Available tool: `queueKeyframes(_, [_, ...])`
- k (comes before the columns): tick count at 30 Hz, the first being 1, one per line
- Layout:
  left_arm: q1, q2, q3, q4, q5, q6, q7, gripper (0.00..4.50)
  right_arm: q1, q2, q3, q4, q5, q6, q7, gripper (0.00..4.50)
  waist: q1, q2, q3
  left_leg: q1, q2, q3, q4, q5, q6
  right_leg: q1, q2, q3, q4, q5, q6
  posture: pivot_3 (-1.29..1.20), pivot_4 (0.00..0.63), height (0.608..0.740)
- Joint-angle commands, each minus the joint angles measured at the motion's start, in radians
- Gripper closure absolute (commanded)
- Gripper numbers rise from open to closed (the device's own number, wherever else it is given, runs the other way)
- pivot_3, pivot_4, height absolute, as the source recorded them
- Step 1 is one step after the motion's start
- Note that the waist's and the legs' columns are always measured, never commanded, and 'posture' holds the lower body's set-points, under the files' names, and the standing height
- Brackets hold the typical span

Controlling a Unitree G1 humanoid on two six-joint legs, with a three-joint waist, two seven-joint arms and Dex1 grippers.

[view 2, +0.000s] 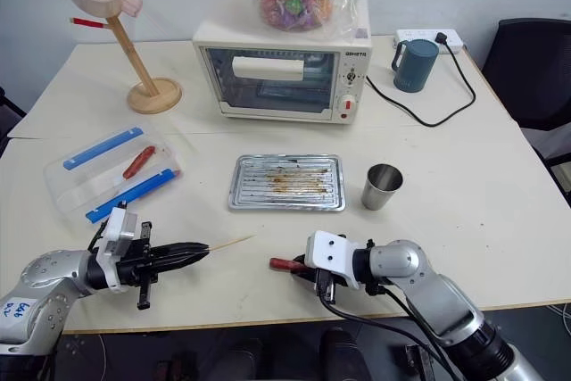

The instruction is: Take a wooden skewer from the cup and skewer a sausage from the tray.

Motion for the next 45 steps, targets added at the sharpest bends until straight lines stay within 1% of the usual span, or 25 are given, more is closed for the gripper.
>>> queueKeyframes(1, [-0.008, 0.001, 0.002, -0.012, -0.005, -0.005, -0.002, 4.50, 0.000, -0.010, -0.013, 0.017, -0.014, -0.003, 0.003, 3.65, 0.000, 0.000, 0.000, 0.000, 0.000, 0.000, 0.000, 0.000, 0.000, 0.000, 0.000, 0.000, 0.000, 0.000, 0.000, 0.00, 0.150, 0.740])
queueKeyframes(4, [-0.015, 0.002, 0.001, -0.006, -0.002, -0.009, -0.005, 4.50, -0.004, -0.019, -0.026, 0.015, -0.003, -0.020, 0.020, 3.65, 0.000, 0.000, 0.000, 0.000, 0.000, 0.000, 0.000, 0.000, 0.000, 0.000, 0.000, 0.000, 0.000, 0.000, 0.000, 0.00, 0.150, 0.740])
queueKeyframes(6, [-0.025, 0.008, 0.001, 0.001, 0.002, -0.020, -0.017, 4.50, -0.017, -0.036, -0.063, -0.006, 0.036, -0.026, 0.054, 3.65, 0.000, 0.000, 0.000, 0.000, 0.000, 0.000, 0.000, 0.000, 0.000, 0.000, 0.000, 0.000, 0.000, 0.000, 0.000, 0.00, 0.150, 0.740])
queueKeyframes(9, [-0.047, 0.046, 0.005, 0.018, 0.002, -0.034, -0.080, 4.50, -0.059, -0.114, -0.150, -0.062, 0.130, -0.008, 0.156, 3.65, 0.002, 0.000, 0.000, -0.001, 0.000, 0.000, 0.001, 0.000, 0.000, 0.000, 0.000, 0.000, 0.000, 0.000, 0.000, 0.00, 0.150, 0.740])
queueKeyframes(12, [-0.072, 0.088, -0.010, 0.035, 0.002, -0.041, -0.146, 4.50, -0.109, -0.171, -0.196, -0.096, 0.207, 0.029, 0.227, 3.65, 0.002, 0.000, 0.000, 0.000, 0.000, 0.000, 0.000, 0.000, 0.000, 0.000, 0.000, 0.000, 0.000, 0.000, 0.000, 0.00, 0.150, 0.740])
queueKeyframes(15, [-0.120, 0.112, -0.041, 0.040, -0.002, -0.030, -0.193, 4.50, -0.170, -0.208, -0.218, -0.111, 0.256, 0.068, 0.278, 3.65, -0.001, 0.000, 0.000, 0.000, 0.001, 0.000, -0.001, 0.000, 0.000, 0.000, 0.000, 0.000, -0.001, 0.000, 0.000, 0.00, 0.150, 0.740])
queueKeyframes(18, [-0.174, 0.100, -0.066, 0.037, -0.009, -0.009, -0.190, 4.50, -0.217, -0.229, -0.212, -0.113, 0.273, 0.089, 0.311, 3.65, 0.000, 0.000, 0.000, -0.001, 0.000, 0.000, 0.000, 0.000, 0.000, 0.000, 0.000, 0.000, -0.001, 0.000, 0.000, 0.00, 0.150, 0.740])
queueKeyframes(23, [-0.231, 0.066, -0.114, 0.034, -0.002, 0.009, -0.173, 4.50, -0.278, -0.220, -0.188, -0.100, 0.272, 0.112, 0.326, 3.65, 0.000, 0.000, 0.000, -0.001, 0.000, 0.000, 0.000, 0.000, 0.000, 0.000, 0.000, 0.000, -0.001, 0.000, 0.000, 0.00, 0.150, 0.740])
queueKeyframes(29, [-0.249, 0.049, -0.135, 0.033, 0.001, 0.013, -0.160, 4.50, -0.309, -0.207, -0.171, -0.093, 0.266, 0.117, 0.325, 3.65, -0.002, 0.000, 0.000, -0.001, 0.000, 0.000, 0.000, 0.000, 0.000, -0.001, 0.000, 0.000, 0.000, 0.000, 0.000, 0.00, 0.150, 0.740])
queueKeyframes(35, [-0.264, 0.030, -0.140, 0.032, -0.001, 0.016, -0.145, 4.50, -0.317, -0.202, -0.157, -0.098, 0.267, 0.124, 0.323, 3.65, 0.000, 0.000, 0.000, -0.001, 0.000, 0.000, 0.001, 0.000, 0.000, -0.001, 0.000, -0.001, 0.000, 0.000, 0.000, 0.00, 0.150, 0.740])
queueKeyframes(45, [-0.261, 0.030, -0.143, 0.021, -0.002, 0.025, -0.147, 4.50, -0.318, -0.193, -0.149, -0.086, 0.259, 0.124, 0.322, 3.65, 0.000, 0.000, 0.000, -0.001, 0.000, 0.000, 0.001, 0.000, 0.000, -0.001, 0.000, 0.000, 0.000, 0.000, 0.000, 0.00, 0.150, 0.740])
